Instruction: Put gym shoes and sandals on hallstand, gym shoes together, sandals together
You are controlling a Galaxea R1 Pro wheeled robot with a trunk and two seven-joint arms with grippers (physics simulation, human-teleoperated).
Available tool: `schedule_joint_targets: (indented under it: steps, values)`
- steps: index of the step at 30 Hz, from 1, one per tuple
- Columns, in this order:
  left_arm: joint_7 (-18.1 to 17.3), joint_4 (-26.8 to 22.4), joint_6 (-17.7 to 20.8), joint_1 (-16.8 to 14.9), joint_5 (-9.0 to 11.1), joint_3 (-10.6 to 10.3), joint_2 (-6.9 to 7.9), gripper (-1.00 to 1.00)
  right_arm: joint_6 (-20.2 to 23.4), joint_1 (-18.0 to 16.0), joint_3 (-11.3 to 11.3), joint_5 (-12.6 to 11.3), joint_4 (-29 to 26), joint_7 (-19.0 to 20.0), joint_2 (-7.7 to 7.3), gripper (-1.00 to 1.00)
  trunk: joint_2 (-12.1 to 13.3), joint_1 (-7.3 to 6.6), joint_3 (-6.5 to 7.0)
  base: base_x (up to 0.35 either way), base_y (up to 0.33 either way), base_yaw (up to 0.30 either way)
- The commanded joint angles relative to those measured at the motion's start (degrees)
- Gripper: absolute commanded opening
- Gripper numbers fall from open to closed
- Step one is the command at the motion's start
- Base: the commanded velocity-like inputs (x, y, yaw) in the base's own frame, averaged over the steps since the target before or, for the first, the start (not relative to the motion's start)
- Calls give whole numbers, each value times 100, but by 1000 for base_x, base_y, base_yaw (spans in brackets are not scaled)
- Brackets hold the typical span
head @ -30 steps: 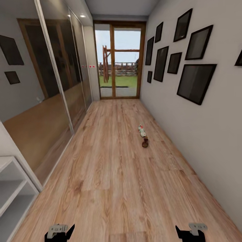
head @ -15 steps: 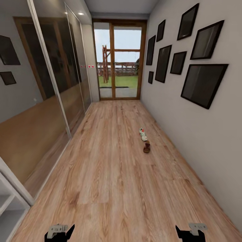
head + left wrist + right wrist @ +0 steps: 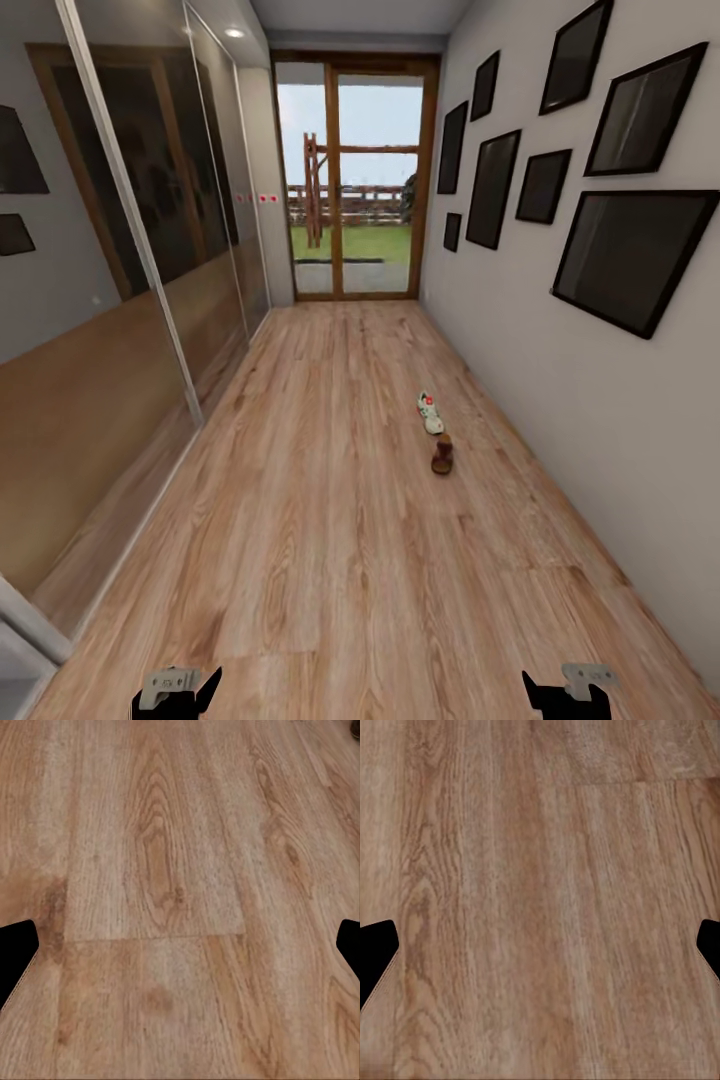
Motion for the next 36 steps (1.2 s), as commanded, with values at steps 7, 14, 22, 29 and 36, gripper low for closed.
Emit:
schedule_joint_targets:
  steps: [7, 14, 22, 29, 36]
  values:
    - [-56, 8, 7, -4, 52, 15, 1, 100, -19, -4, 41, -58, 7, 28, -2, 100, -2, 3, -5, 337, 0, 0]
    - [-56, 7, 7, -3, 52, 15, -6, 100, -19, -4, 41, -57, 7, 28, -2, 100, -2, 3, -5, 337, 0, 0]
    - [-56, 6, 7, -4, 51, 15, -2, 100, -19, -4, 41, -50, 7, 28, -2, 100, -2, 3, -5, 337, 33, 0]
    - [-56, 8, 7, -4, 50, 15, -5, 100, -19, -4, 41, -48, 7, 33, -2, 100, -2, 3, -5, 337, 94, 0]
    - [-56, 8, 7, -4, 50, 15, -3, 100, -19, -4, 41, -48, 7, 38, -2, 100, -2, 3, -5, 338, 103, 0]
